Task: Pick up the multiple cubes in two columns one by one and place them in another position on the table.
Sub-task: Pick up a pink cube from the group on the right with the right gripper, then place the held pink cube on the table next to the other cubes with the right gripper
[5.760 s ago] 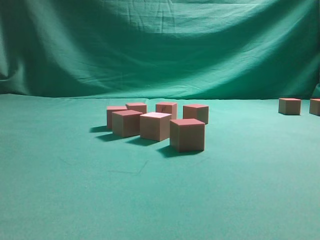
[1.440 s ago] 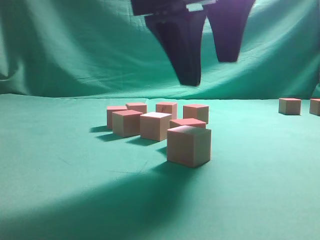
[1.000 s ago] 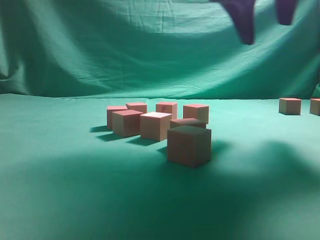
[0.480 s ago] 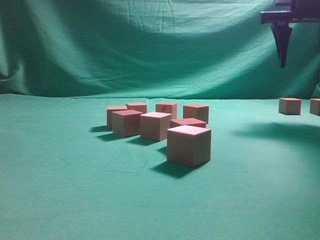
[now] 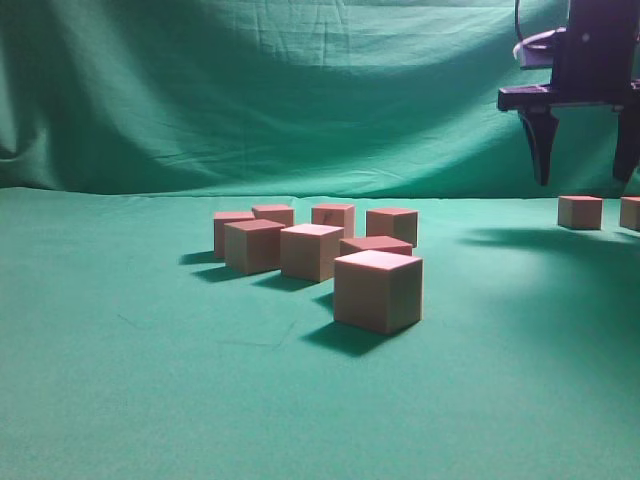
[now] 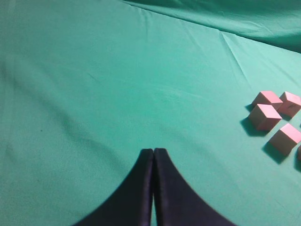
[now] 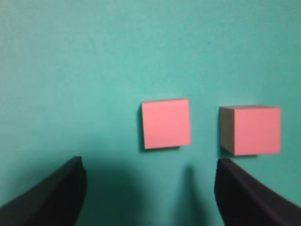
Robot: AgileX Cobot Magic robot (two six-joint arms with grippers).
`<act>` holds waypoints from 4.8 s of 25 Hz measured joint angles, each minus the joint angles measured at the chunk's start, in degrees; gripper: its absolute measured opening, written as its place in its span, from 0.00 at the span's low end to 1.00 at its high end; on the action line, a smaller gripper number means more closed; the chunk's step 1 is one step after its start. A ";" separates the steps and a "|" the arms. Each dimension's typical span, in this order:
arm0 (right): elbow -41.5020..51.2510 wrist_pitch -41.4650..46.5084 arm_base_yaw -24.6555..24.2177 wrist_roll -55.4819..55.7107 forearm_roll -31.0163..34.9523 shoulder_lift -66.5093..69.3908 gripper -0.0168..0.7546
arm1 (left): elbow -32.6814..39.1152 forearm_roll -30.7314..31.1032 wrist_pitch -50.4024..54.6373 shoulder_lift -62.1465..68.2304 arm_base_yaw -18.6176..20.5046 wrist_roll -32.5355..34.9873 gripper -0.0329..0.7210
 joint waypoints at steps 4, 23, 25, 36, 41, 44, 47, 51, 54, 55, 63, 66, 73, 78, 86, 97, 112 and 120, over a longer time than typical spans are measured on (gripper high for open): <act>-0.21 -2.19 0.00 -0.20 -1.19 1.43 0.69 | 0.00 0.00 0.00 0.00 0.00 0.00 0.04; -0.49 -5.76 0.00 -1.52 -2.55 4.30 0.62 | 0.00 0.00 0.00 0.00 0.00 0.00 0.04; -0.49 -6.34 0.00 -1.52 -2.55 4.30 0.53 | 0.00 0.00 0.00 0.00 0.00 0.00 0.04; -0.49 -6.48 0.00 -1.61 -2.55 4.30 0.38 | 0.00 0.00 0.00 0.00 0.00 0.00 0.04; -2.97 -3.01 0.00 -1.61 -2.40 4.30 0.38 | 0.00 0.00 0.00 0.00 0.00 0.00 0.04; -8.90 3.08 0.00 -1.65 -1.61 4.42 0.38 | 0.00 0.00 0.00 0.00 0.00 0.00 0.04; -16.17 7.86 0.00 -2.50 -1.42 4.52 0.38 | 0.00 0.00 0.00 0.00 0.00 0.00 0.04; -19.30 9.05 0.75 -3.16 -0.27 1.39 0.38 | 0.00 0.00 0.00 0.00 0.00 0.00 0.04; -19.14 9.44 3.14 -4.32 0.74 -3.16 0.38 | 0.00 0.00 0.00 0.00 0.00 0.00 0.04; -18.37 9.44 4.02 -4.60 0.99 -4.81 0.38 | 0.00 0.00 0.00 0.00 0.00 0.00 0.04; -1.17 9.65 13.39 -5.81 3.17 -22.31 0.38 | 0.00 0.00 0.00 0.00 0.00 0.00 0.04; 7.01 9.80 18.07 -5.81 4.26 -27.03 0.38 | 0.00 0.00 0.00 0.00 0.00 0.00 0.04; 18.11 9.70 32.27 -11.46 6.36 -28.85 0.38 | 0.00 0.00 0.00 0.00 0.00 0.00 0.04; 18.54 9.30 41.10 -21.01 9.66 -27.06 0.38 | 0.00 0.00 0.00 0.00 0.00 0.00 0.04; 18.59 9.00 46.98 -35.50 13.02 -21.71 0.38 | 0.00 0.00 0.00 0.00 0.00 0.00 0.04; 25.23 2.36 46.98 -39.87 15.39 -20.23 0.38 | 0.00 0.00 0.00 0.00 0.00 0.00 0.04; 35.59 -13.29 45.93 -39.75 12.45 -20.11 0.38 | 0.00 0.00 0.00 0.00 0.00 0.00 0.04; 37.33 -15.91 43.18 -40.42 15.08 -20.11 0.38 | 0.00 0.00 0.00 0.00 0.00 0.00 0.04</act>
